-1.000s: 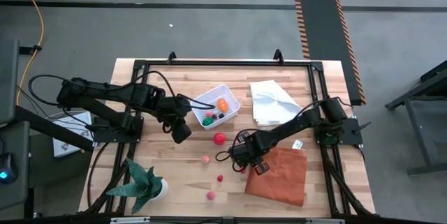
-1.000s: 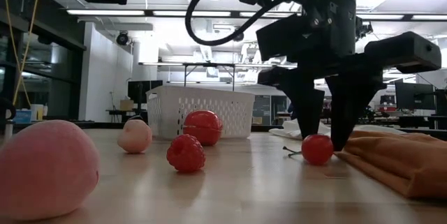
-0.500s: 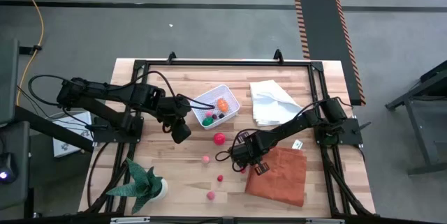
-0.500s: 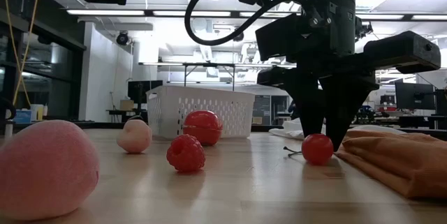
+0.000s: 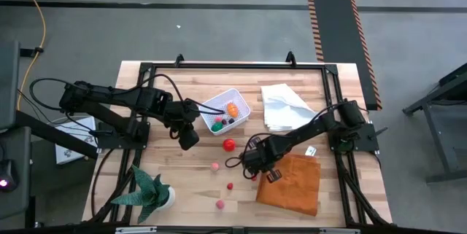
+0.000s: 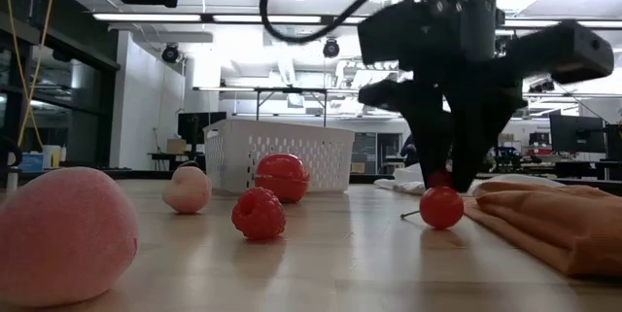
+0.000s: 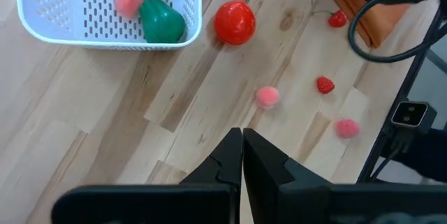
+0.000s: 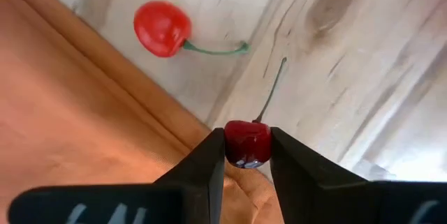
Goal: Pick and placing Produce into tupperware
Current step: Put the top red cherry in the basket
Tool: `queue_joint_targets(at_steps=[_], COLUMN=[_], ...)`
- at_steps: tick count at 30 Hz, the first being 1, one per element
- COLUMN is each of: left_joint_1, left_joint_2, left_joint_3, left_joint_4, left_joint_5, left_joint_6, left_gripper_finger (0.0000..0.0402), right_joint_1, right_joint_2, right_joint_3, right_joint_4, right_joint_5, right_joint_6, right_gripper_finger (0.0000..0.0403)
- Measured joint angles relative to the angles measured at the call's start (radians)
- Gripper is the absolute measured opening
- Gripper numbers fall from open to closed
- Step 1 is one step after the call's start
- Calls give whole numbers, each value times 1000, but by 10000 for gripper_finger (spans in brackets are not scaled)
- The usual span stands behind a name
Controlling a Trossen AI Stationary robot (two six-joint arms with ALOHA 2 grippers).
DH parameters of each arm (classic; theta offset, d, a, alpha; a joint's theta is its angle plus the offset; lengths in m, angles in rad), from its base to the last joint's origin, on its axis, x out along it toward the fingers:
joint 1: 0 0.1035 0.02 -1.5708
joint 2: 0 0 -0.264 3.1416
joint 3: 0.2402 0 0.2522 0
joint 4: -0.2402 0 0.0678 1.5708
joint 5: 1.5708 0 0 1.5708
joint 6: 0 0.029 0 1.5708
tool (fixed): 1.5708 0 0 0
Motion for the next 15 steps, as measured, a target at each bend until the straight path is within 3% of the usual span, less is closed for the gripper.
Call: queue_joint_targets(at_steps=[7,15], left_joint_1=[0,0], left_joint_2=[0,0], left_joint_3=[0,0], left_joint_4=[10,10], left_joint_5=[7,20], left_joint_6=[113,354], left_gripper_finger=[3,3], right_joint_1=[-16,-69], right_joint_2=[-60,-134], right_joint_3=[1,1], right_joint_4=[-8,-7], right_joint_5=[0,8], right_joint_6=[29,74], right_gripper_finger=[85,85])
